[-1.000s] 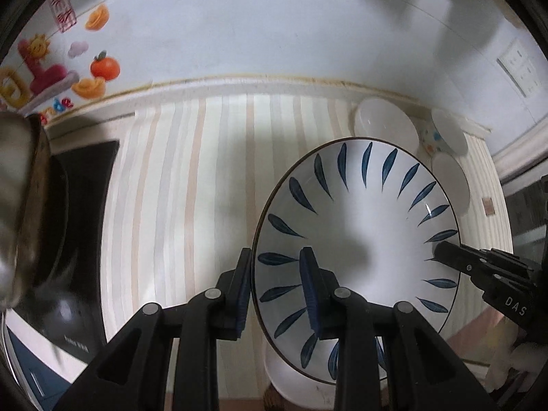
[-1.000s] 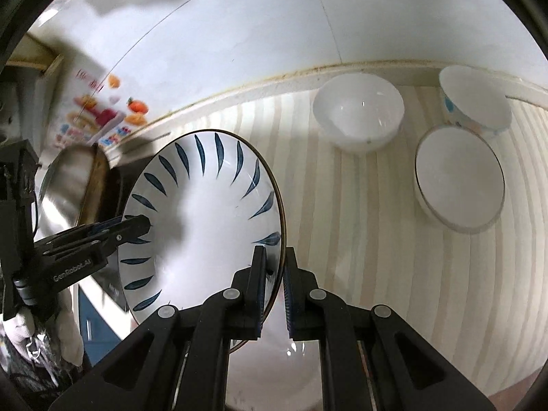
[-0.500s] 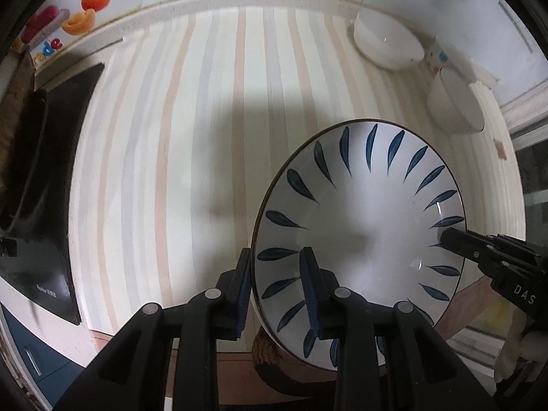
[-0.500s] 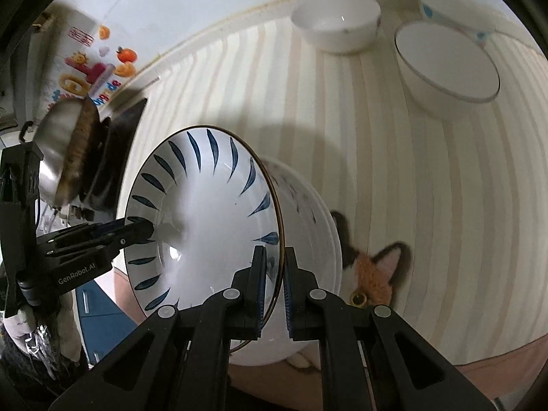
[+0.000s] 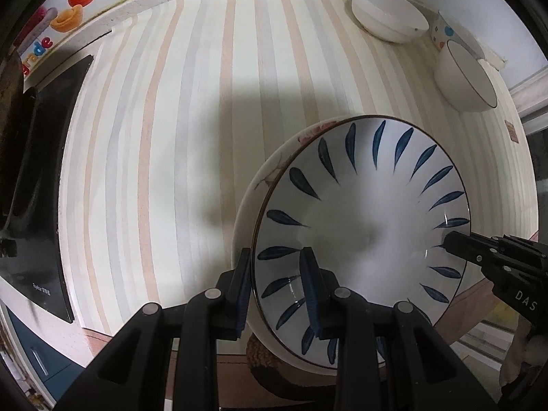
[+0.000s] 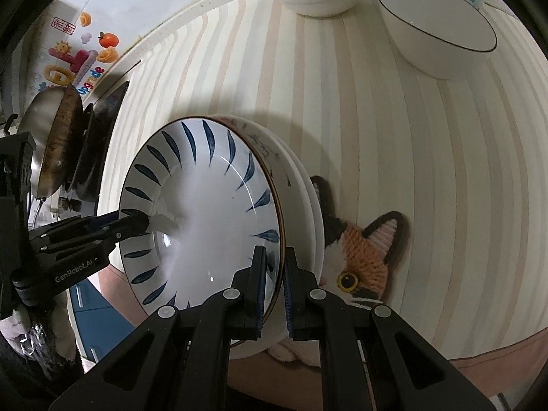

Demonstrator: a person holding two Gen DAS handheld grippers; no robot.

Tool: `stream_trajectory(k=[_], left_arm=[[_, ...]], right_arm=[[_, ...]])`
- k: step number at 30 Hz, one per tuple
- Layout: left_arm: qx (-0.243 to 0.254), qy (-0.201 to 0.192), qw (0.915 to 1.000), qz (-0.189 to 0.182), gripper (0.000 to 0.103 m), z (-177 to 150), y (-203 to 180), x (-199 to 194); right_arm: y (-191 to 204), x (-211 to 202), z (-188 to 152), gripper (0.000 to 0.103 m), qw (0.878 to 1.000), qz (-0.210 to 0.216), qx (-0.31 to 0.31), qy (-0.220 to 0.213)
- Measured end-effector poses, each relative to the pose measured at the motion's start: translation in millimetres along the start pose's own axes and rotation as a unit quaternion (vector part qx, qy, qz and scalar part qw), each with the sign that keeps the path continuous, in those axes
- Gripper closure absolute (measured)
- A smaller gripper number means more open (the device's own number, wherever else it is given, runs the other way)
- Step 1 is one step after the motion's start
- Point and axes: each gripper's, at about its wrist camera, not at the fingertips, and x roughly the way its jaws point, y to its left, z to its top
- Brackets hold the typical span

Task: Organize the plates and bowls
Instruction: 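Carry the blue-striped plate onto the pink-flower plate and open both tools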

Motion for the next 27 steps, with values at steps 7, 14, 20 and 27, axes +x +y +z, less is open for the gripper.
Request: stream_trajectory(k=[7, 14, 20, 27], left_arm=[[0.004, 0.003, 1.0, 0.004, 0.078, 1.4, -3.8, 4.1], [0.008, 0.002, 0.9999, 0.009, 0.078, -0.4, -2.4, 5.0], [0.003, 0.005, 1.0, 0.006, 0.078, -1.6, 0.9, 4.3], [-0.015, 0.01, 0.9998, -0.004, 0.078, -4.6, 8.1, 6.8]], right_arm=[[-0.8, 1.5, 6.6, 0.092, 1.0, -0.002, 0.0, 0.005], [-4.9, 0.4, 10.5, 0.089, 1.0, 0.002, 0.005, 0.009], [-0.9, -0.9, 10.5, 0.084, 1.0, -0.007, 0.004, 0.01], [-4.0, -2.5, 11.1, 0.083, 1.0, 0.004, 0.014, 0.011]])
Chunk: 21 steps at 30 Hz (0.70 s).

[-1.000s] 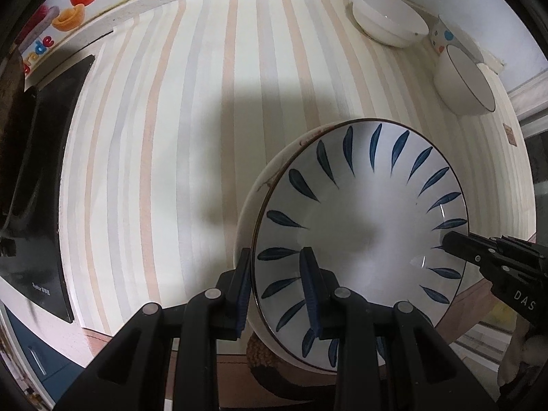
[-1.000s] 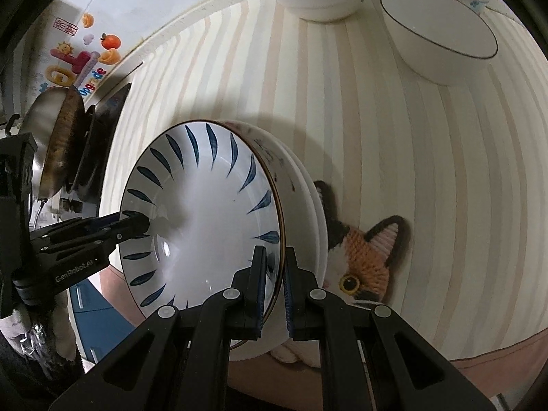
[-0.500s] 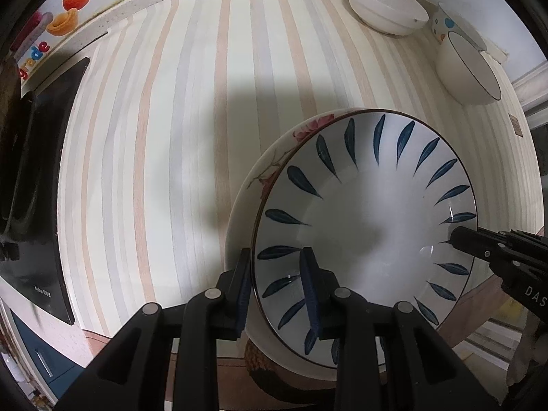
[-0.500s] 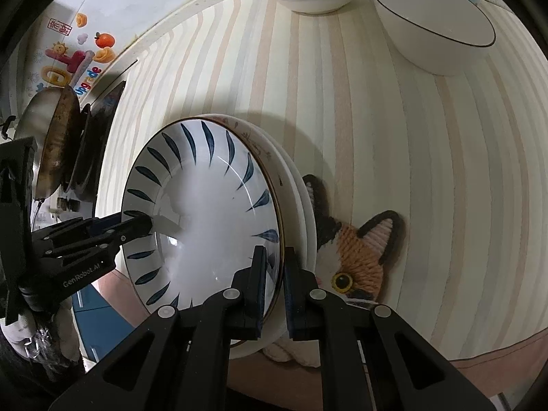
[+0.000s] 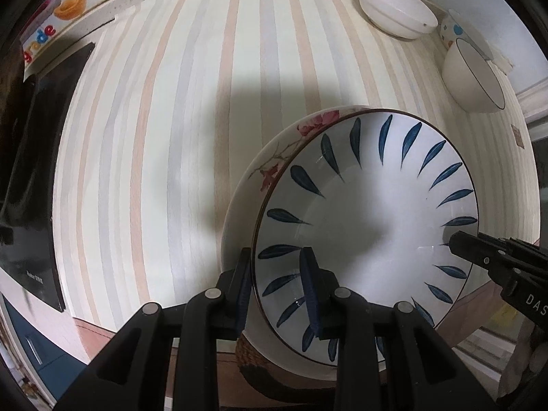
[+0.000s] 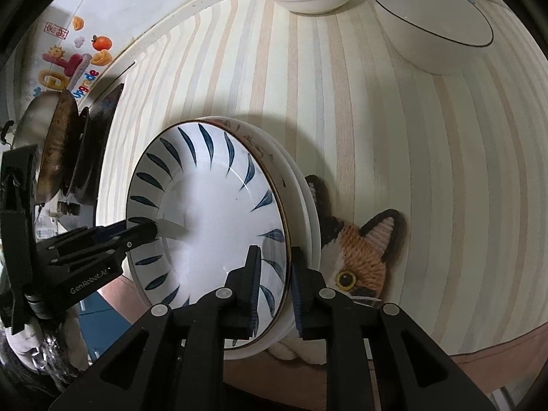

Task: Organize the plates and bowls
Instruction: 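Carry the blue-striped plate onto the pink-flower plate and open both tools, then raise both tools away from the plate stack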

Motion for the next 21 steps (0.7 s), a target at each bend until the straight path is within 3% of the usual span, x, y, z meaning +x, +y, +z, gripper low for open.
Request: stream_trajectory(k=[6, 12, 21], left_arm=[[-0.022, -0.001, 0.9996, -0.016, 0.078, -4.2, 9.0, -1.9], [-0.027, -0.006, 0.9996, -0.011, 0.078, -11.2, 14.5, -7.6], [-0.024, -0.065, 0.9974, 0.022, 0.077, -34.4, 22.0, -61.5]], right_arm=[[-8.5, -3.0, 4.5, 0.082, 1.0, 0.022, 0.015, 0.006], [-4.5, -9.4, 2.1, 0.079, 1.0, 0.011, 0.017, -0.002], [19.2, -50.0, -13.0, 0.077, 0.998, -0.031, 0.003, -0.047]])
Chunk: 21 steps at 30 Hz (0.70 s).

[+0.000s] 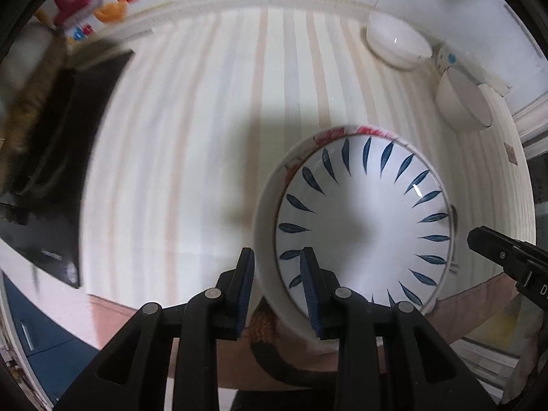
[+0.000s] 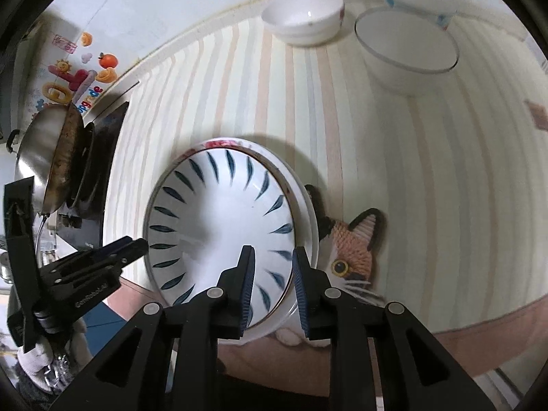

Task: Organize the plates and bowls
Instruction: 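Raise both tools away from the plate stack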

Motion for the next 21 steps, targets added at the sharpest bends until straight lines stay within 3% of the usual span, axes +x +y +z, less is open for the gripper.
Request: stream_trajectory(k=[11, 14, 17, 19, 21], left_arm=[[0.014, -0.084, 0.9963, -0.009, 0.072, -49.2, -0.6, -106.8], [0.016, -0.094, 0.9953, -0.016, 0.064, -61.6, -1.7, -123.3], [0.022, -0.106, 0.994, -0.019, 0.046, -77.5, -2.5, -138.3], [0.025, -0.114, 0.9929, -0.021, 0.026, -86.7, -3.0, -147.2], [0.03, -0.121, 0.9921, -0.02, 0.023, -93.3, -3.4, -151.9]], right_arm=[[54.9, -95.7, -59.7, 0.047, 0.994, -0.057, -0.036, -0.081], [67.4, -119.9, -78.8, 0.042, 0.992, -0.065, -0.042, -0.105], [77.4, -136.2, -94.6, 0.034, 0.989, -0.074, -0.044, -0.121], [83.9, -147.9, -105.5, 0.027, 0.987, -0.08, -0.044, -0.131], [88.6, -157.7, -115.8, 0.024, 0.986, -0.082, -0.043, -0.139]])
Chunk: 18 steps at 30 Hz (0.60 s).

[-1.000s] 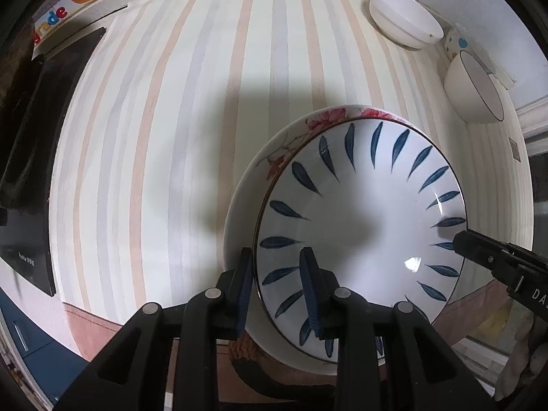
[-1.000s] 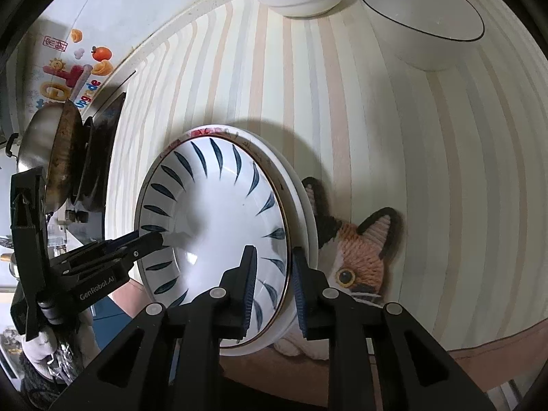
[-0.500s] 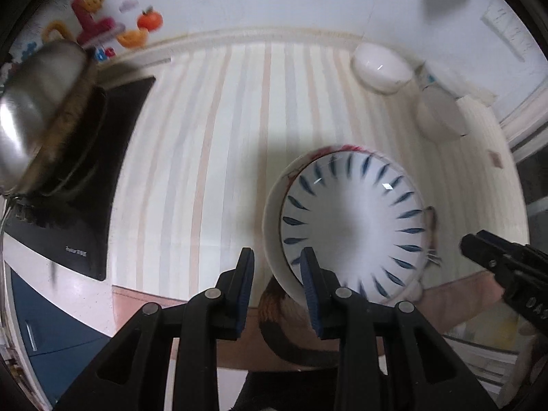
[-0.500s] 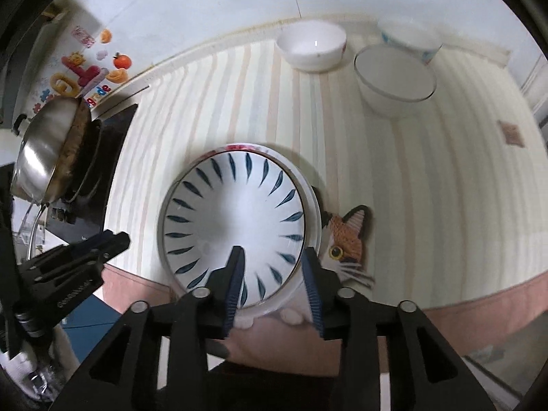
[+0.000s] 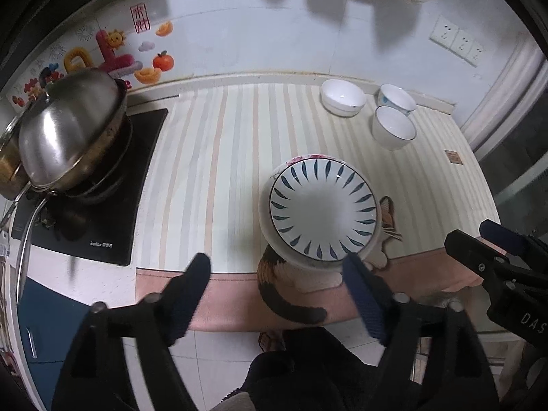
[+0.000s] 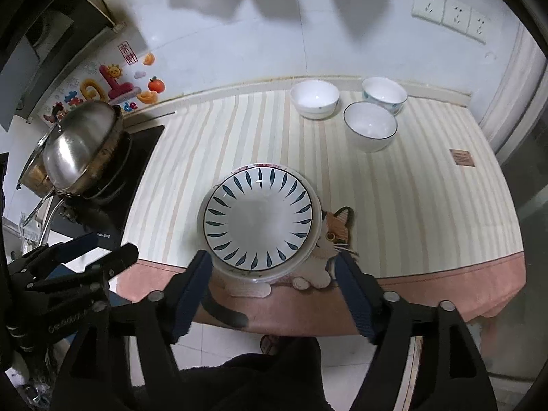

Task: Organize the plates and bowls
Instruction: 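Raise both tools away from the plate stack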

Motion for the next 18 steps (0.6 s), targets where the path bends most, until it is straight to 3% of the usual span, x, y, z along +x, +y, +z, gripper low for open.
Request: stream_trajectory(k=[3, 6, 18], left_arm=[[0.002, -0.008, 1.0, 0.004, 0.021, -7.0, -0.2, -10.6], [0.001, -0.014, 0.9999, 0.002, 0.012, -14.4, 0.0, -20.6], [-0.004, -0.031, 0.9995, 0.001, 0.01, -19.8, -14.7, -40.8]], right_arm=[[1.8, -15.6, -10.2, 0.017, 1.0, 0.001, 0.003, -0.011], [4.2, -29.0, -20.8, 0.012, 1.0, -0.004, 0.006, -0.017], [-12.1, -52.5, -36.6, 0.008, 0.999, 0.011, 0.02, -0.028]])
